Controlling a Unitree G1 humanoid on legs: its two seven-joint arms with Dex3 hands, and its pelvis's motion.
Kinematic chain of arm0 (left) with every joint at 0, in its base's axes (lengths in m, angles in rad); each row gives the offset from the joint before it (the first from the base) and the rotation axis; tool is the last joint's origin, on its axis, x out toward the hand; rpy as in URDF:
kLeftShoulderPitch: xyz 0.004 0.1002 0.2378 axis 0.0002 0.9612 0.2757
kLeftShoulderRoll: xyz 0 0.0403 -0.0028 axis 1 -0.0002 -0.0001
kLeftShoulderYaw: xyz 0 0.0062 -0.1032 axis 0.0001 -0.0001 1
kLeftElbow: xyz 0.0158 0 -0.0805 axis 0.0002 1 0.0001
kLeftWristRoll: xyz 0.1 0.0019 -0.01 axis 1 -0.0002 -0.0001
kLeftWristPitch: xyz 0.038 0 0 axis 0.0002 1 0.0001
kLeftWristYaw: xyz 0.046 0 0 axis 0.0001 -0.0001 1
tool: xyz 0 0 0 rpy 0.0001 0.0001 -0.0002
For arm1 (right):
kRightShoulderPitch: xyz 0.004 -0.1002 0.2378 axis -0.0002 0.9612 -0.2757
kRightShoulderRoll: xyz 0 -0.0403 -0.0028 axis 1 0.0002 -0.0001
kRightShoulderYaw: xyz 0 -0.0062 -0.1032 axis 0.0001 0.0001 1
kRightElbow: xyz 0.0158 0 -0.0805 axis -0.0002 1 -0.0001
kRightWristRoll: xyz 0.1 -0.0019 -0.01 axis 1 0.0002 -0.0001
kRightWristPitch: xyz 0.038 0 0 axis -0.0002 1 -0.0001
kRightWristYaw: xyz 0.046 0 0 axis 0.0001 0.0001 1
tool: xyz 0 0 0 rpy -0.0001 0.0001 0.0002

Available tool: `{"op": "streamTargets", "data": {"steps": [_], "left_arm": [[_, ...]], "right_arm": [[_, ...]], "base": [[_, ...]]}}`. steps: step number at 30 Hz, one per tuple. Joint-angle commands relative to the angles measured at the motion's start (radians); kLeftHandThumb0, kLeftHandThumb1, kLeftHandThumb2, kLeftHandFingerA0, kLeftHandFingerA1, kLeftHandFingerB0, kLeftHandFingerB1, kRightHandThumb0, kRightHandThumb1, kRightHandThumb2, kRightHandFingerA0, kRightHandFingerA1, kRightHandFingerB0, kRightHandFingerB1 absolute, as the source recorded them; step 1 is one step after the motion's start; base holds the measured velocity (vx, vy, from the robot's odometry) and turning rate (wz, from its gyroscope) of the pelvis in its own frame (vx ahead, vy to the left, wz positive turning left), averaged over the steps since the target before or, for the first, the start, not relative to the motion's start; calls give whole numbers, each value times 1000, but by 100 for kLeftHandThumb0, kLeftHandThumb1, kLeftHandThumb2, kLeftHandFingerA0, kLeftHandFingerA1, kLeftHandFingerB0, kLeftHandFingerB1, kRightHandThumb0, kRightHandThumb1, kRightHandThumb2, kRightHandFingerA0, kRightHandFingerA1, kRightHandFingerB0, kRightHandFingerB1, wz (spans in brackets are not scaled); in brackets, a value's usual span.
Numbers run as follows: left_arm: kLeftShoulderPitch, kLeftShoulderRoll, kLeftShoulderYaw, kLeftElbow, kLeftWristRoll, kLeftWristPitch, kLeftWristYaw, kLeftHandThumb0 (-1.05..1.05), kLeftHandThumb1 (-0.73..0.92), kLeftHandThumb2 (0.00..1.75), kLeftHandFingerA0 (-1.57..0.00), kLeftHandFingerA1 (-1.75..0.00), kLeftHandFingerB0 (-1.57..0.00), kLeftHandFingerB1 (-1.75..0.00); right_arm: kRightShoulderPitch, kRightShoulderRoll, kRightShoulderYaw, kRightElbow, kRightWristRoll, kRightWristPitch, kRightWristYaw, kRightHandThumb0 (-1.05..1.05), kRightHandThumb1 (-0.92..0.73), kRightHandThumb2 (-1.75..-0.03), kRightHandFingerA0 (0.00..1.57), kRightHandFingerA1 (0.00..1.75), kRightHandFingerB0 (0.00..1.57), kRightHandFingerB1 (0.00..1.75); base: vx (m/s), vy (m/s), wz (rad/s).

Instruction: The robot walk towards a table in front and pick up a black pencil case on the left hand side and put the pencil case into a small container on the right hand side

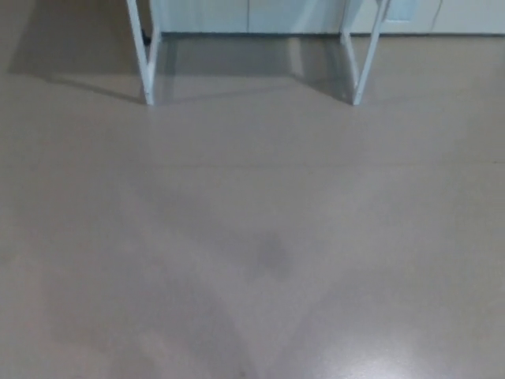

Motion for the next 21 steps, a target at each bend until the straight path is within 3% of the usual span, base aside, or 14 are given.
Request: {"op": "streamTargets", "data": {"steps": [1,8,15,16,18,19,20,21], "left_arm": [[-18,28,-11,2,11,-23,-1,-54,57,80,-20,-44,-11,-39],[-37,20,-5,0,-3,-12,4,-55,55,81,-23,-47,-13,-40],[-30,28,-4,-23,-8,-17,-9,-53,56,80,-23,-46,-13,-40],[-28,28,0,-27,-15,-16,-18,-47,70,61,-28,-36,-17,-30],[-37,27,1,-24,-14,-13,-18,-46,70,62,-30,-37,-18,-30],[-39,27,-1,-23,-11,-12,-15,-51,56,80,-25,-46,-13,-40],[-41,27,-3,-23,-7,-13,-11,-51,56,80,-25,-46,-13,-40],[-53,30,-6,-20,-4,-6,-14,-45,70,62,-32,-37,-18,-30]], "right_arm": [[-7,-15,2,1,6,-12,-6,-26,-49,-54,75,57,65,50],[-24,-16,-4,1,16,-12,4,-26,-48,-54,73,58,65,51],[-36,-17,3,-3,10,-6,1,-28,-50,-54,74,56,66,50],[-37,-17,2,-1,11,-7,1,-28,-50,-54,75,56,67,50],[-41,-19,4,-4,11,-4,0,-28,-50,-54,77,57,68,50],[-43,-19,3,-3,13,-4,1,-27,-50,-54,77,57,68,50],[-46,-20,1,-1,17,-3,4,-27,-50,-54,77,57,68,50],[-54,-18,-3,0,23,3,5,-28,-49,-54,77,57,69,51]], "base": [[147,196,7],[228,54,9],[294,-204,5],[419,-311,64],[403,-208,21],[285,-31,-3],[288,-6,0],[348,18,-10]]}}
